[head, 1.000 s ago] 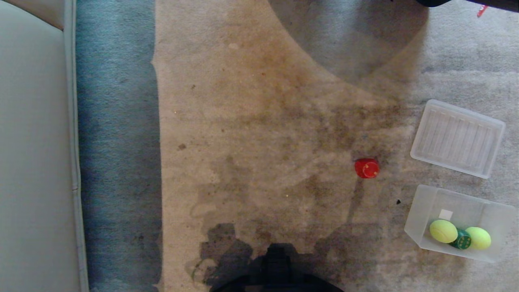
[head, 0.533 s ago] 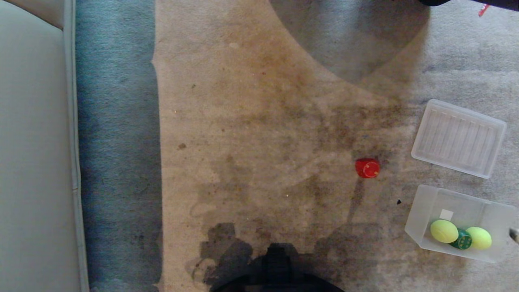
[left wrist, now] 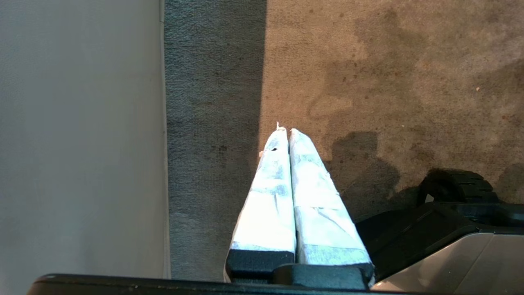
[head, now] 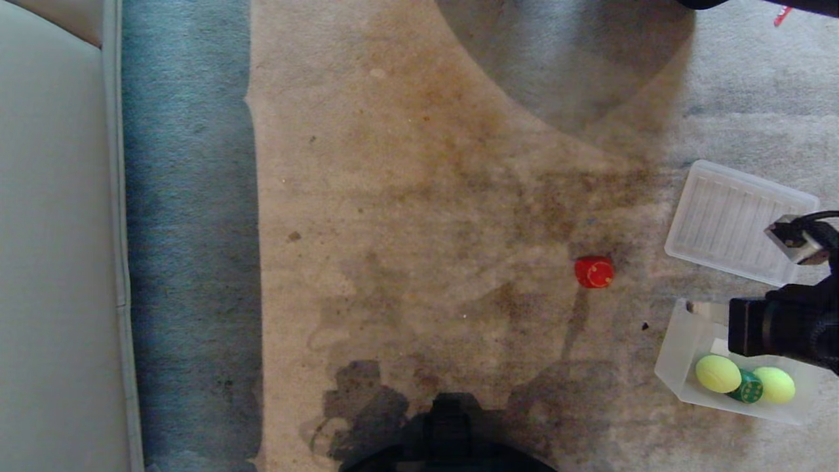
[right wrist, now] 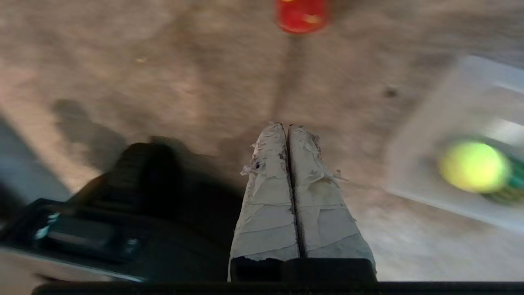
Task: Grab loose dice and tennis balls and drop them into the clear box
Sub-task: Pick up toys out of the box
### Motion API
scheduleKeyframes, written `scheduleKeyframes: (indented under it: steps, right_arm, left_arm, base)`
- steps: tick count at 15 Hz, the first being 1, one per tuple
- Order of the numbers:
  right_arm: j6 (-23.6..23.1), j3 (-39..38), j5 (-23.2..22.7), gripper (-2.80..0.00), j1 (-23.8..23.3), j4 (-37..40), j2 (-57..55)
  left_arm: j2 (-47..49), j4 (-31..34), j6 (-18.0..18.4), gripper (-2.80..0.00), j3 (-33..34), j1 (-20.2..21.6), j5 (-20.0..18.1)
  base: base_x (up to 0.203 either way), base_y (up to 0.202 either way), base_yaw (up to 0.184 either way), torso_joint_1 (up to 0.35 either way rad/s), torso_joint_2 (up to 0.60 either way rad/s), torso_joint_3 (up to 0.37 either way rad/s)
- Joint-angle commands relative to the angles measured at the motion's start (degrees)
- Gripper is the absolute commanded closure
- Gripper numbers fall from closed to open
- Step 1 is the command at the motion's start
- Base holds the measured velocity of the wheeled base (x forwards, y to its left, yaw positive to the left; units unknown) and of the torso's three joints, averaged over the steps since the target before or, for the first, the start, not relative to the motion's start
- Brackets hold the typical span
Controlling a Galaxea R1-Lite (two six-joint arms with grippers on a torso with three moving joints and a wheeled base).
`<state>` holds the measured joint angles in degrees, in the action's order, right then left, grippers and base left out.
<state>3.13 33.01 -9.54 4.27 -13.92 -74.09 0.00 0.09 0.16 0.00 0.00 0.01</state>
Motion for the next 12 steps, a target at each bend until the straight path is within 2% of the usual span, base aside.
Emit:
scheduleKeyframes:
  steps: [1, 2, 5, 8, 12]
  right_arm:
    - [-0.1, 0.3, -3.5, 0.00, 0.3, -0.3, -3.9]
    - [-0.1, 0.3, -3.9, -2.80, 0.3, -0.4, -4.3]
    - [-1.8, 1.0, -4.3, -2.80, 0.4, -0.5, -11.7]
    - [-7.2, 3.6, -4.3, -2.80, 0.4, -0.6, -15.9]
    - [-18.3, 5.3, -4.0, -2.80, 0.2, -5.7, -24.5]
  left_arm:
    - [0.0, 0.0, 0.0, 0.00, 0.0, 0.0, 0.1]
    - [0.0, 0.0, 0.0, 0.00, 0.0, 0.0, 0.0]
    - [0.0, 0.0, 0.0, 0.00, 0.0, 0.0, 0.0]
    - [0.0, 0.0, 0.0, 0.00, 0.0, 0.0, 0.1]
    - [0.0, 0.0, 0.0, 0.00, 0.1, 0.0, 0.0]
  base:
    - [0.000, 0.000, 0.000, 0.000, 0.00, 0.000]
    - [0.000, 0.000, 0.000, 0.000, 0.00, 0.000]
    - [0.000, 0.000, 0.000, 0.000, 0.00, 0.000]
    - [0.000, 0.000, 0.000, 0.000, 0.00, 0.000]
    - [0.000, 0.000, 0.000, 0.000, 0.00, 0.000]
